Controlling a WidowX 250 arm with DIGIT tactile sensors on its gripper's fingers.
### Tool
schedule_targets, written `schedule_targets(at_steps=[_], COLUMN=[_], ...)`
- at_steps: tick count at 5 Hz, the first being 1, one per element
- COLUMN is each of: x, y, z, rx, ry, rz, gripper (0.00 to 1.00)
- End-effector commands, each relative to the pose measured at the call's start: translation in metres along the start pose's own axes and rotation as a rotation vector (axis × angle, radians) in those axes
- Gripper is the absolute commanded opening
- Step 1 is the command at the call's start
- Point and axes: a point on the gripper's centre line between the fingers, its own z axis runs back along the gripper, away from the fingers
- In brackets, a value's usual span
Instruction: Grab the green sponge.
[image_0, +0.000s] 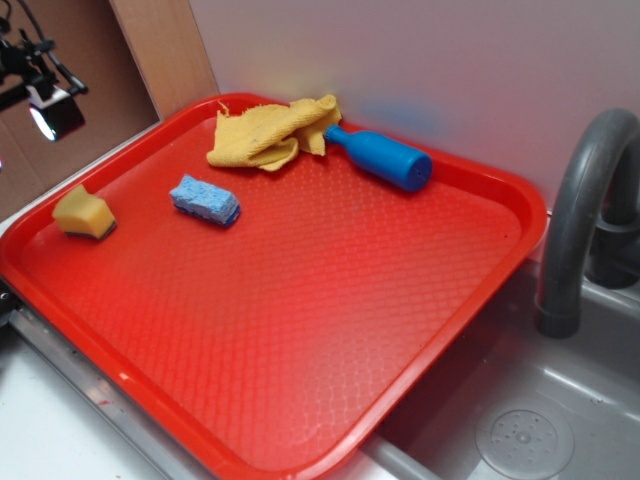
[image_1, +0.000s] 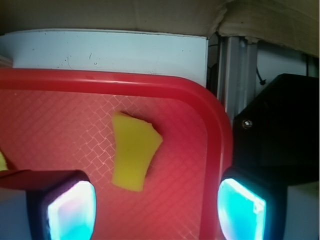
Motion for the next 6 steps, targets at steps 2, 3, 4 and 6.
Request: schedule_targets(at_steps=[2, 3, 4, 6], x=[0.001, 0.003, 0.002, -0.014], y=[-0.02, -0.037, -0.042, -0.043], z=[-0.061, -0.061, -0.072, -0.056], rx=[-0.121, -0.183, -0.196, -0.076], ry=[0.116, 0.211, 0.168, -0.102], rz=[-0.056, -0.022, -0.085, -0.353], gripper=[1.0, 1.0, 0.41, 0.0])
